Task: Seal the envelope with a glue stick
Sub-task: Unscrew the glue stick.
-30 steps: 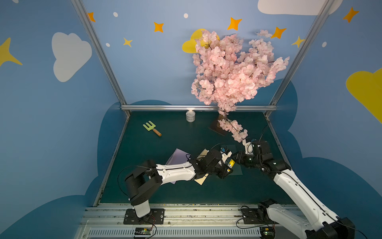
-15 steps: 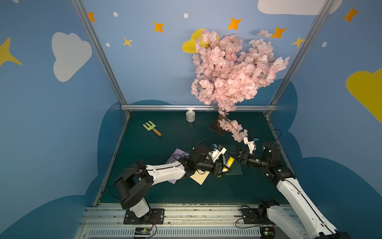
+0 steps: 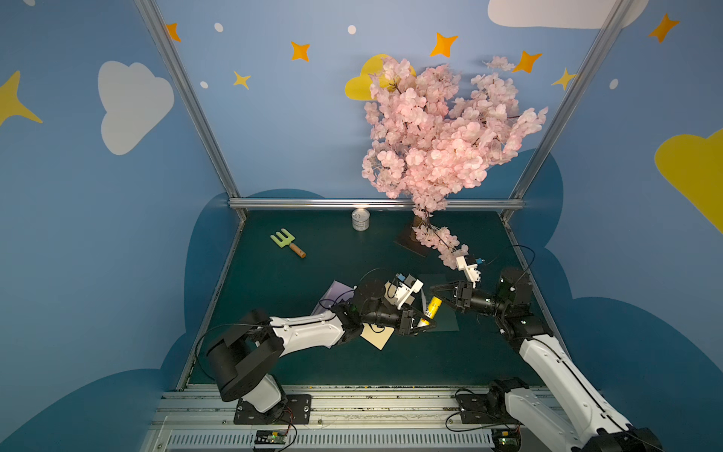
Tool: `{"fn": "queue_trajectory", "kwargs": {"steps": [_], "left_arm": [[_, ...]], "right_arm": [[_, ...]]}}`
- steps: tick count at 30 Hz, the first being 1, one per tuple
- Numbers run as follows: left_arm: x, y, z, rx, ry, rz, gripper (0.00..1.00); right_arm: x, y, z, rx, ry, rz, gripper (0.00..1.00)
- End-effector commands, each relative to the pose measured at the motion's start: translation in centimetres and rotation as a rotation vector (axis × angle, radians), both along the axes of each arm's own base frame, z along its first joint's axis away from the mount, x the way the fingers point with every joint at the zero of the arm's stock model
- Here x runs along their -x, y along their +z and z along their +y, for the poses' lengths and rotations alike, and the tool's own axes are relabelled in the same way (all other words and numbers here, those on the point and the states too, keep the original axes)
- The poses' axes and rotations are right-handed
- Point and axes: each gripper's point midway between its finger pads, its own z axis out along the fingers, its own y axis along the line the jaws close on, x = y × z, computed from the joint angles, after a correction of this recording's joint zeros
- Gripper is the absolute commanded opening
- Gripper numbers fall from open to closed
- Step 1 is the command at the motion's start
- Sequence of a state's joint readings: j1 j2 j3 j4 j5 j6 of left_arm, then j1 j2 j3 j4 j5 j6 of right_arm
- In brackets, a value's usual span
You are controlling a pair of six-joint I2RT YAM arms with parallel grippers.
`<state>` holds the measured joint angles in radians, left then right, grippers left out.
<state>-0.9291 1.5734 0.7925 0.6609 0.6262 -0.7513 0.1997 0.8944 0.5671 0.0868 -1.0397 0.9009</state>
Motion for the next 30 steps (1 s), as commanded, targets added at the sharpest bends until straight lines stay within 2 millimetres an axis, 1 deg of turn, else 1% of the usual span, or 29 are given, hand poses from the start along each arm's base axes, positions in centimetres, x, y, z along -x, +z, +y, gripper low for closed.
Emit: {"fn": "queue_trajectory", "kwargs": {"steps": [1,6,10,14,17,19,21,23,25,26,27,30], "left_arm": [[-1.0,1.5,0.1,0.041,0.043,-0.037,0.03],[-1.4,1.3,-0.1,0.035,0.061,-0.031,0.03],[-1.5,1.3,-0.4,0.037,0.053,-0.029,0.02],[-1.5,1.1,-0.5,0.035,0.051,-0.022,0.03],[-1.8,0.7,-0.5,0.026,0.067,-0.015,0.02],[-2.3,0.2,-0.4,0.007,0.097,-0.006,0.03],[-2.8,-0.3,-0.5,-0.024,0.123,-0.010,0.03],[-3.4,-0.8,-0.5,-0.066,0.160,-0.022,0.02],[-4.1,-1.5,-0.3,-0.118,0.206,-0.042,0.03],[-4.5,-1.8,-0.2,-0.144,0.232,-0.050,0.03],[-4.9,-2.4,-0.1,-0.178,0.260,-0.056,0.02],[-6.7,-3.8,0.5,-0.274,0.365,-0.057,0.02]], "right_arm": [[0.3,0.9,0.2,-0.012,0.030,-0.034,0.44],[0.2,0.5,0.1,-0.007,0.022,-0.029,0.40],[0.2,-0.1,0.1,0.003,0.018,-0.016,0.32],[0.1,-0.2,0.1,0.006,0.016,-0.014,0.23],[0.0,-0.5,0.1,0.018,0.010,-0.005,0.20],[-0.1,-1.0,0.0,0.042,-0.007,0.009,0.18],[-0.3,-1.9,-0.3,0.089,-0.035,0.033,0.15],[-0.5,-3.3,-0.7,0.168,-0.076,0.063,0.12],[-0.8,-5.1,-1.4,0.284,-0.129,0.099,0.11],[-0.9,-6.3,-1.8,0.346,-0.157,0.119,0.10],[-1.3,-6.7,-2.3,0.413,-0.189,0.122,0.10],[-1.9,-9.2,-3.6,0.583,-0.263,0.146,0.07]]}}
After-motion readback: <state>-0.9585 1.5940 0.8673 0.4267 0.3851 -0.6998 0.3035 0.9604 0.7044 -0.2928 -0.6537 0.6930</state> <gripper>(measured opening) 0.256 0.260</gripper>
